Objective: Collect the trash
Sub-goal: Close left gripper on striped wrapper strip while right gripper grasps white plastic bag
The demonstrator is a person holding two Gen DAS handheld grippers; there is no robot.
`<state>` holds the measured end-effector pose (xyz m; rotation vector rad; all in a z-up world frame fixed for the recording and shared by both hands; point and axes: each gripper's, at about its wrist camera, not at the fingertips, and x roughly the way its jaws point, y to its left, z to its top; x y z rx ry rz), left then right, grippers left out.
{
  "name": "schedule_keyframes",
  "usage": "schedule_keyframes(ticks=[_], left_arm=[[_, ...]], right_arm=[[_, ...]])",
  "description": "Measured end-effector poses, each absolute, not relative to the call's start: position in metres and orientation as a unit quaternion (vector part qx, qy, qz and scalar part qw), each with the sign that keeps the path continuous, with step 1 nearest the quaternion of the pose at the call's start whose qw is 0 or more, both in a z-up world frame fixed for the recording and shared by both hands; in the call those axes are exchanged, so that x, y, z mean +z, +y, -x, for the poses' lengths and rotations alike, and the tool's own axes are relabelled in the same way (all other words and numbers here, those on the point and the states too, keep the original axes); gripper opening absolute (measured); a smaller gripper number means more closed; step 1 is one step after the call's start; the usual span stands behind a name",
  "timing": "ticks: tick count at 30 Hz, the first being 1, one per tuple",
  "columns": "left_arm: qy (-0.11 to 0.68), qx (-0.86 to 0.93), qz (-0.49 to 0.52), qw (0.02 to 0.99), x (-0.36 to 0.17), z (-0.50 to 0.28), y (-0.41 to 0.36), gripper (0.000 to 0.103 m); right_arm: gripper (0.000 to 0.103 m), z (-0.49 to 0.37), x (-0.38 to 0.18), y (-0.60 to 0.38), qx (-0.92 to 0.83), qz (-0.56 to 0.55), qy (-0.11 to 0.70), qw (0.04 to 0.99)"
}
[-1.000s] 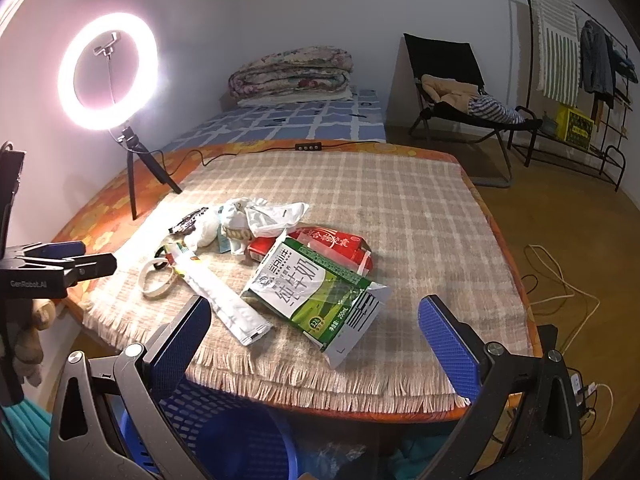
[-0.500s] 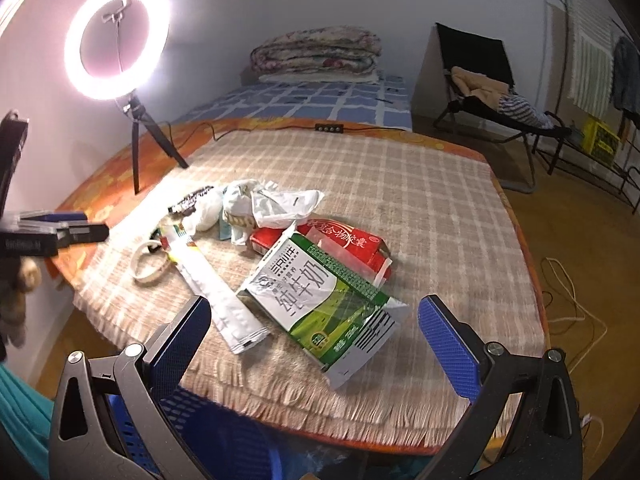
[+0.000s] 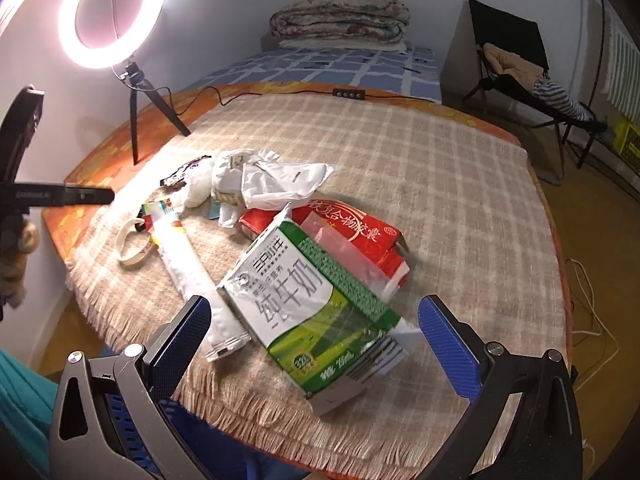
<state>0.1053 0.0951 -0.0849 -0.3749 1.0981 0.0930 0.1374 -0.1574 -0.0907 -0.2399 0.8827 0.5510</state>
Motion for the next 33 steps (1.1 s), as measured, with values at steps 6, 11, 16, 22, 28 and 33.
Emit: schedule_keyframes(ticks=[6, 11, 16, 22, 28, 33], left_arm=[[0.556, 0.02, 0.176, 0.812, -0.109, -0.114, 0.065, 0.062], [0.567, 0.019, 0.181, 0.803, -0.12, -0.132, 0.049, 0.062], [0.568, 0.027, 0.193, 0.8, -0.13, -0.15, 0.039, 0.061], [0.568, 0.038, 0.206, 0.796, -0.145, -0.171, 0.037, 0.033], [0.553, 0.037, 0.226, 0.801, -0.15, -0.176, 0.048, 0.017], [0.55, 0.037, 0.213, 0.806, -0.149, -0.176, 0.049, 0.016]], right_arm=[[0.102, -0.168, -0.085, -0.141, 0.27, 0.097, 0.421, 0.86], [0.102, -0.203, -0.089, -0.118, 0.283, 0.062, 0.443, 0.848], [0.102, -0.238, -0.1, -0.097, 0.292, 0.011, 0.473, 0.831], [0.102, -0.251, -0.101, -0.062, 0.316, 0.002, 0.481, 0.818], [0.101, -0.261, -0.113, -0.035, 0.31, 0.02, 0.501, 0.808], [0.089, -0.268, -0.129, -0.028, 0.298, 0.027, 0.521, 0.799]])
